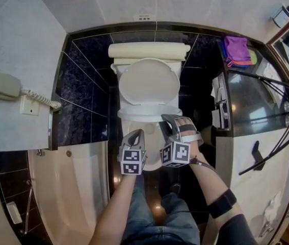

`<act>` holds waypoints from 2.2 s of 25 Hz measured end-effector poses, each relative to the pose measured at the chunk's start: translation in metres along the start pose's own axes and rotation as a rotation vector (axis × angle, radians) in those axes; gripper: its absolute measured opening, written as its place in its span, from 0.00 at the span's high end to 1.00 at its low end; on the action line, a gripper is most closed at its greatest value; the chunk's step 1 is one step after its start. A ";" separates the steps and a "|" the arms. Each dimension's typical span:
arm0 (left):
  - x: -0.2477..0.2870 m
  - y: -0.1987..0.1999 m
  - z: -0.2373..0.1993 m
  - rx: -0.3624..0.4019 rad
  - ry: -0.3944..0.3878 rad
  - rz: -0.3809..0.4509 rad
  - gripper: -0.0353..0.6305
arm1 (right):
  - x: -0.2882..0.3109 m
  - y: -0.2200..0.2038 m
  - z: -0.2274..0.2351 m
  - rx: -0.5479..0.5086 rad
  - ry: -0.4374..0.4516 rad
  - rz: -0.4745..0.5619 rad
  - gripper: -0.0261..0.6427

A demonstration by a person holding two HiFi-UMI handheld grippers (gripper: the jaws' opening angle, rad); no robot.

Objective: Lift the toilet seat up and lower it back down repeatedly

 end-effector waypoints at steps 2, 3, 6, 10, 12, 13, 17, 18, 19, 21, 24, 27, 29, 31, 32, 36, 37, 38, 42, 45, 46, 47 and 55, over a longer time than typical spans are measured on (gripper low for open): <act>-0.001 -0.009 0.010 -0.009 -0.004 0.003 0.95 | -0.013 -0.002 -0.023 -0.024 0.013 0.009 0.81; -0.003 -0.014 0.014 -0.014 -0.002 0.006 0.95 | -0.019 -0.003 -0.036 -0.044 0.024 0.013 0.81; -0.010 -0.037 0.023 -0.039 0.023 0.011 0.95 | -0.037 -0.010 -0.078 -0.097 0.066 0.019 0.80; -0.017 -0.074 0.029 -0.077 0.052 0.008 0.95 | -0.050 -0.018 -0.116 -0.123 0.095 0.016 0.78; -0.019 -0.086 0.031 -0.074 0.056 0.003 0.95 | -0.053 -0.020 -0.127 -0.134 0.104 0.020 0.78; -0.019 -0.091 0.032 -0.074 0.056 0.001 0.95 | -0.054 -0.021 -0.131 -0.140 0.107 0.020 0.78; -0.020 -0.102 0.034 -0.076 0.061 -0.015 0.95 | -0.060 -0.022 -0.141 -0.162 0.115 0.023 0.78; -0.020 -0.104 0.035 -0.077 0.063 -0.016 0.95 | -0.063 -0.022 -0.143 -0.162 0.116 0.029 0.78; -0.020 -0.106 0.035 -0.079 0.063 -0.016 0.95 | -0.066 -0.022 -0.145 -0.157 0.118 0.037 0.80; -0.020 -0.111 0.036 -0.082 0.065 -0.022 0.95 | -0.074 -0.024 -0.152 -0.141 0.132 0.044 0.82; -0.022 -0.123 0.039 -0.079 0.066 -0.036 0.95 | -0.081 -0.028 -0.164 -0.134 0.164 0.042 0.83; -0.020 -0.137 0.039 -0.076 0.066 -0.042 0.95 | -0.091 -0.031 -0.175 -0.127 0.171 0.059 0.94; -0.019 -0.151 0.040 -0.088 0.066 -0.049 0.95 | -0.100 -0.037 -0.184 -0.104 0.176 0.061 0.94; -0.019 -0.167 0.042 -0.103 0.066 -0.057 0.95 | -0.104 -0.049 -0.192 -0.067 0.173 0.048 0.94; -0.018 -0.177 0.044 -0.104 0.064 -0.064 0.95 | -0.104 -0.057 -0.196 -0.044 0.166 0.036 0.94; -0.010 -0.226 0.050 -0.074 0.052 -0.112 0.95 | -0.088 -0.094 -0.205 0.091 0.122 -0.027 0.93; -0.008 -0.237 0.053 -0.071 0.040 -0.127 0.95 | -0.083 -0.102 -0.207 0.137 0.111 -0.043 0.93; -0.007 -0.247 0.056 -0.069 0.027 -0.142 0.95 | -0.077 -0.110 -0.210 0.183 0.102 -0.059 0.93; 0.003 -0.293 0.060 -0.048 0.000 -0.200 0.95 | -0.057 -0.134 -0.225 0.301 0.082 -0.107 0.93; 0.014 -0.329 0.059 -0.034 -0.014 -0.246 0.95 | -0.044 -0.149 -0.237 0.336 0.080 -0.128 0.93; 0.018 -0.342 0.058 -0.039 -0.017 -0.268 0.95 | -0.041 -0.154 -0.241 0.344 0.081 -0.136 0.93; 0.022 -0.354 0.058 -0.046 -0.020 -0.289 0.95 | -0.037 -0.159 -0.244 0.351 0.082 -0.144 0.93; 0.047 -0.407 0.054 -0.035 -0.077 -0.405 0.95 | -0.026 -0.176 -0.271 0.366 0.102 -0.176 0.93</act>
Point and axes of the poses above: the fingertips, and each gripper's own axes: x forward along the fingers, z to its right, y out of its top, the point moved 5 cm from there along -x, backward along the fingers, and after that the axes turned 5 degrees about -y, right-handed, at the moved point
